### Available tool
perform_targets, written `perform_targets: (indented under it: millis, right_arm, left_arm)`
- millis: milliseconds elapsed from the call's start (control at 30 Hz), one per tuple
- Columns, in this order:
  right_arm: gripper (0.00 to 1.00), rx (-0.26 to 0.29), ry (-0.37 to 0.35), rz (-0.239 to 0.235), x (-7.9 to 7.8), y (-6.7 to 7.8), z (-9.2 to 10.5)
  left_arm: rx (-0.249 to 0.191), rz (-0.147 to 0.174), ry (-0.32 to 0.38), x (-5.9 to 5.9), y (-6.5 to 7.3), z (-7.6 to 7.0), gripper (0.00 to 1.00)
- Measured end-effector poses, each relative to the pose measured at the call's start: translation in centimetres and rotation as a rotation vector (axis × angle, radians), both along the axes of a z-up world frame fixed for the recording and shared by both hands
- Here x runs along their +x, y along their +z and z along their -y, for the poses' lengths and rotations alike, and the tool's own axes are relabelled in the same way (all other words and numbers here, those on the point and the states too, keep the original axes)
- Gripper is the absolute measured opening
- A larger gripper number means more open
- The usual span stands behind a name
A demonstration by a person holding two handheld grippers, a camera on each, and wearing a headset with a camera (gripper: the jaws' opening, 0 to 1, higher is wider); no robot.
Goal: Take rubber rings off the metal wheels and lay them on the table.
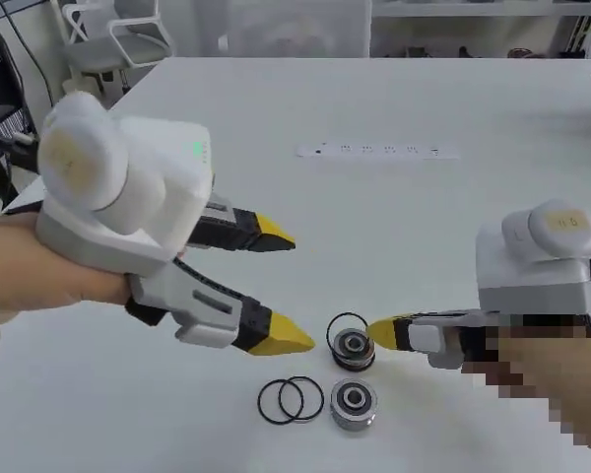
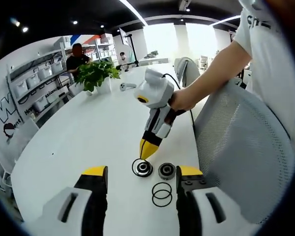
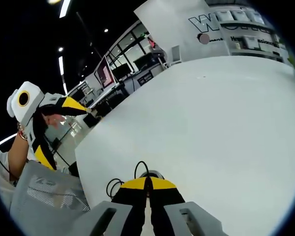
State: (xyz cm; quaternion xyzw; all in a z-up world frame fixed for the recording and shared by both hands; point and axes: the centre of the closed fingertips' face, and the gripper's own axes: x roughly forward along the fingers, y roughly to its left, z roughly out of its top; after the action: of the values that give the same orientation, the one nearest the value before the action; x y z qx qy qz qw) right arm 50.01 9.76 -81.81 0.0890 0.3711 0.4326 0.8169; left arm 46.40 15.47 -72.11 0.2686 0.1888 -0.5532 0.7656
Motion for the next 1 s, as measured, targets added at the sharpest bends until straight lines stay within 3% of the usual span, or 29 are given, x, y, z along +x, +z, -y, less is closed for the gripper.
perform_targets:
  millis: [200,600,900,1000]
  right_arm:
    - [0.0,0.014,0.01,0.003,-0.2,0.4,-0.4]
    - [0.0,0.044,0.066,0.007,-1.4,1.3,-2.2]
    - [0.0,0.047,0.127,0.01,-2.6,1.5,-3.5]
    - [0.0,0.044,0.141,0.007,-2.8,1.4,-3.7]
  left_arm:
    - [0.018,0.014,0.042,-0.7,0.4,-2.4,0.59]
    - [-0.016,0.003,0.189,-2.1,0.0,-7.5,0.65]
    - [-0.073,-0.018,0.275,-3.2,-0.6,-9.4,0.68]
    - [-0.1,-0.04,0.302,-3.7,-1.1,-9.8,0.71]
